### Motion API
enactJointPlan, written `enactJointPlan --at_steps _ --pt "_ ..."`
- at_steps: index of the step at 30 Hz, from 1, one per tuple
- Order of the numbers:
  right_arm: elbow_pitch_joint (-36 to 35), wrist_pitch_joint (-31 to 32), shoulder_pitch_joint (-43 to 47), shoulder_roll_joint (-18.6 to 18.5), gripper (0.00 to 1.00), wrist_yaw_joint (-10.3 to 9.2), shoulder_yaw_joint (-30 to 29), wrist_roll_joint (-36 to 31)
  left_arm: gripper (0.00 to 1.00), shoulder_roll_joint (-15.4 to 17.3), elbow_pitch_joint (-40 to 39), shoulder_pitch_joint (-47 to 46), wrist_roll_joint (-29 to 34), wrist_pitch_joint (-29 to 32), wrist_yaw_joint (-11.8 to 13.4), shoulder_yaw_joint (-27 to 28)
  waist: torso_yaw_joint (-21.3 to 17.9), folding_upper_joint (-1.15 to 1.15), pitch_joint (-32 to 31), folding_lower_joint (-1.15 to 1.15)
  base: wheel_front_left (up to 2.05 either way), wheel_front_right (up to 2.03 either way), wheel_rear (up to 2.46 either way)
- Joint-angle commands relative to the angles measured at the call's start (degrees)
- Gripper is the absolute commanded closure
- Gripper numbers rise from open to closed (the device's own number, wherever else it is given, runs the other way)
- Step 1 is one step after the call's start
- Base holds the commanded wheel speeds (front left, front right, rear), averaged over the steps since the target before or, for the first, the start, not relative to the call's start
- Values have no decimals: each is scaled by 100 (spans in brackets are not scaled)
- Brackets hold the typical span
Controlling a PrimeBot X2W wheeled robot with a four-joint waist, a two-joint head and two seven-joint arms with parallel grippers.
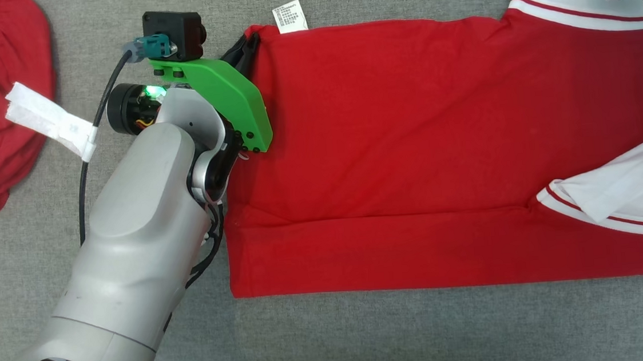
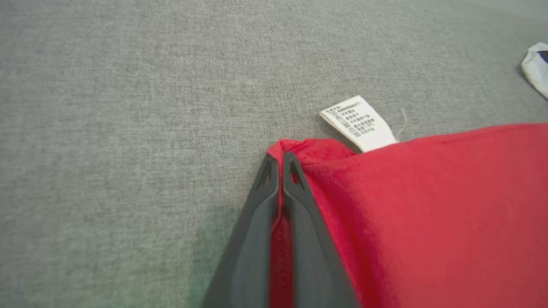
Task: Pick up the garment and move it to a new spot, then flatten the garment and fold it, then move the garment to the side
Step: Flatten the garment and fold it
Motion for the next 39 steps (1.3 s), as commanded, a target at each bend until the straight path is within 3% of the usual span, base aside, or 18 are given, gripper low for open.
enactJointPlan --at_steps 1,7,15,27,39 --pt "167 -62 157 1 100 2 -9 62 100 -2 222 399 -13 63 -18 -131 -23 0 -37 0 0 0 0" --pt "104 -1122 151 110 100 -3 -354 80 100 131 202 282 166 -751 112 34 -144 0 -273 0 0 0 0" --pt "109 -1954 343 281 100 -3 -502 401 100 230 411 332 89 -1186 20 141 -347 0 -686 0 0 0 0" --pt "-517 -2042 1266 156 100 -3 220 1444 100 405 442 808 38 -1795 -97 198 -589 0 -1303 0 0 0 0" --pt "-1972 -1445 3064 -541 100 -2 400 2585 100 713 -178 2018 64 -2097 -114 59 -708 0 -1829 0 0 0 0"
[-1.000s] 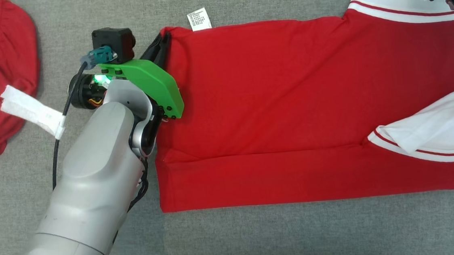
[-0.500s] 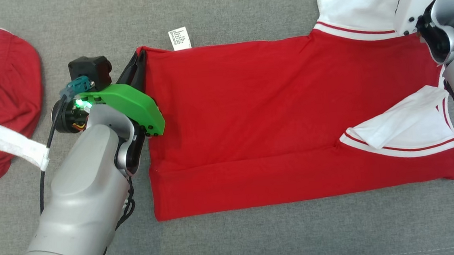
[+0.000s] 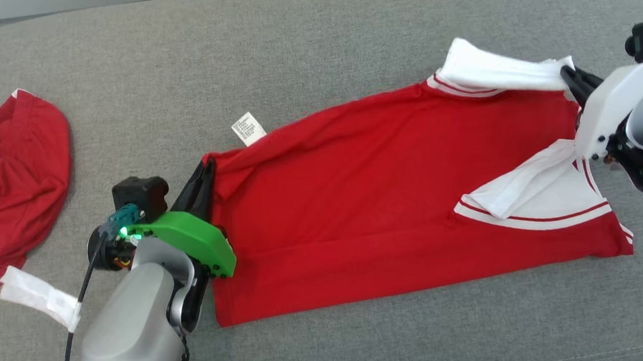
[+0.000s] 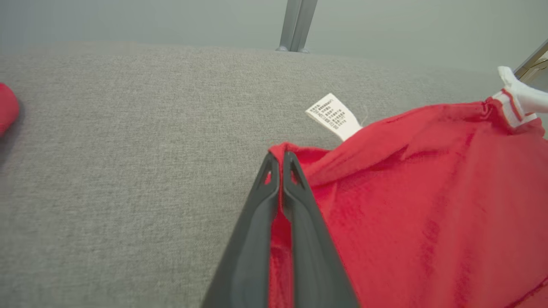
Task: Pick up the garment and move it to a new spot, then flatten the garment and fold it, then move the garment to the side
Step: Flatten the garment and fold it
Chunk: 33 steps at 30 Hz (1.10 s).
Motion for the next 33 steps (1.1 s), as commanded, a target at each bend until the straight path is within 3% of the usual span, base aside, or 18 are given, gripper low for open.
enactJointPlan --at_steps 1,9,23,24,25,26,33 --pt "-166 63 221 -61 100 -9 -43 63 100 94 -80 167 17 -46 38 0 -54 0 -108 0 0 0 0" --pt "-1056 442 1358 -115 100 -9 -418 42 100 234 -369 714 -5 -84 216 -10 -112 0 -314 0 0 0 0" --pt "-2400 1186 2714 315 100 -9 -1346 -521 100 228 -667 1171 -222 -104 434 93 -126 0 -431 0 0 0 0" --pt "-2462 1256 2779 359 91 -9 -1387 -538 71 224 -684 1190 -239 -105 438 102 -128 0 -435 0 0 0 0" --pt "-2541 1332 2852 403 29 -9 -1439 -570 30 215 -702 1216 -286 -106 424 115 -132 0 -439 0 0 0 0" --pt "-2600 1384 2904 427 0 -9 -1473 -607 0 212 -722 1232 -292 -107 410 126 -134 0 -442 0 0 0 0" --pt "-2989 1692 3204 585 0 -9 -1763 -855 0 87 -1073 1521 -571 -183 319 537 -135 0 -514 0 0 0 0"
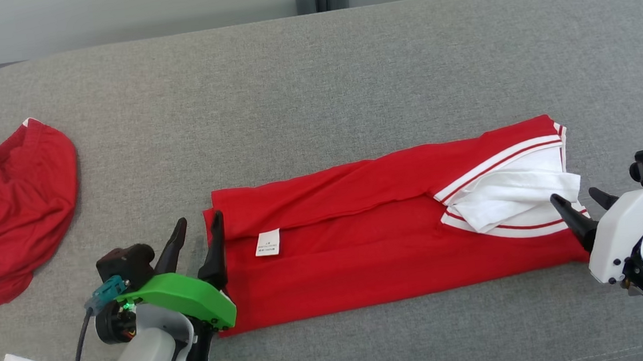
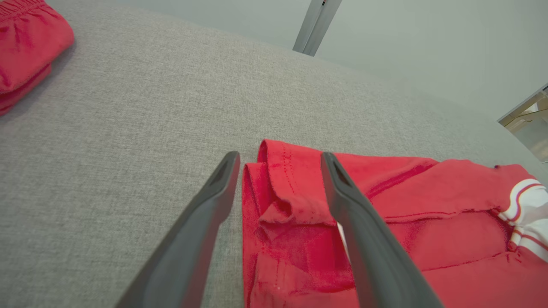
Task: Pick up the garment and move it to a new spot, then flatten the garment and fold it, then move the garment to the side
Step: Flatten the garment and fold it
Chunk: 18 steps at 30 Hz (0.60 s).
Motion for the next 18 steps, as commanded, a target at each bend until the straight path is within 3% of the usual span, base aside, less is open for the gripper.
enactJointPlan --at_steps 1,10,18 --pt "-96 21 92 38 0 -9 -103 -46 0 -18 -126 144 -26 -44 -62 130 6 0 -38 0 0 0 0" --pt "-495 26 255 477 0 -6 -745 114 0 -495 -1644 1160 1176 -35 -480 1844 111 0 -203 0 0 0 0" --pt "-118 7 -136 711 0 -5 -1212 -55 0 -750 -1817 1651 1794 -37 -701 2701 215 0 -318 0 0 0 0"
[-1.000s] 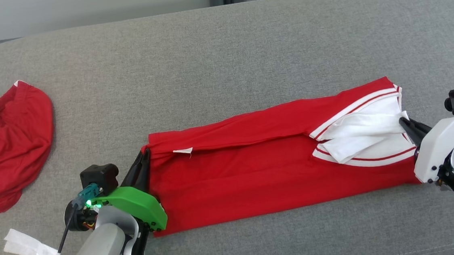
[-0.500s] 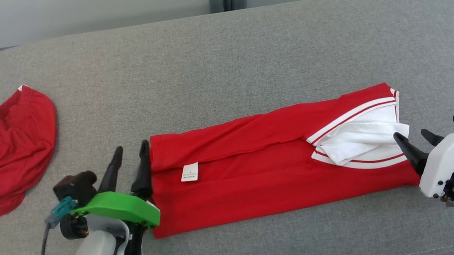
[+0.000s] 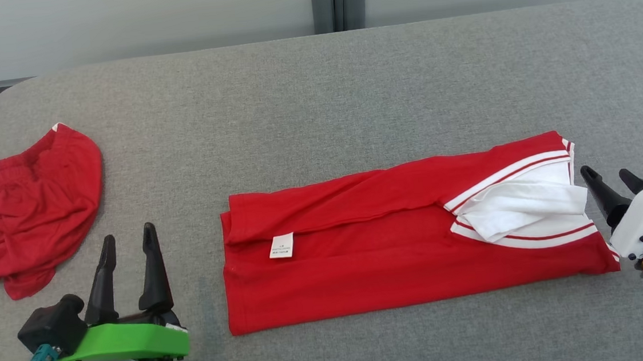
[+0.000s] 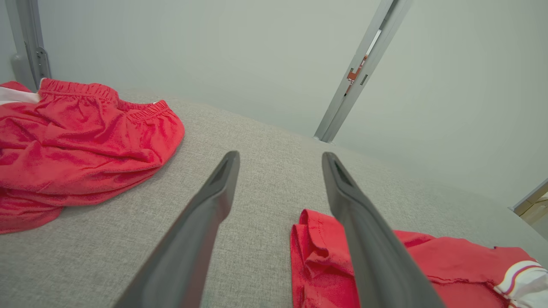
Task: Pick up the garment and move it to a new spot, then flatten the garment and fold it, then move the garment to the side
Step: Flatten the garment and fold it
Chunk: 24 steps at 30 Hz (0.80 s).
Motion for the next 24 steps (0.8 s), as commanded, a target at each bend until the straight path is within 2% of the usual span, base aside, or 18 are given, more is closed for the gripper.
enactJointPlan --at_steps 1,11,20,24 --pt "117 -28 -113 -40 0 -1 -49 -145 0 -12 -18 109 102 3 -42 113 54 0 -16 0 0 0 0" --pt "1481 -251 -680 -116 0 -1 -117 -969 0 -65 -153 258 404 2 -149 517 329 0 107 0 0 0 0" --pt "2694 -477 -1036 -113 0 -1 61 -1184 0 -118 -164 191 447 2 -192 476 514 0 246 0 0 0 0" --pt "3190 -386 -1118 -140 0 -4 193 -1301 0 -133 -118 143 451 2 -208 443 544 0 297 0 0 0 0"
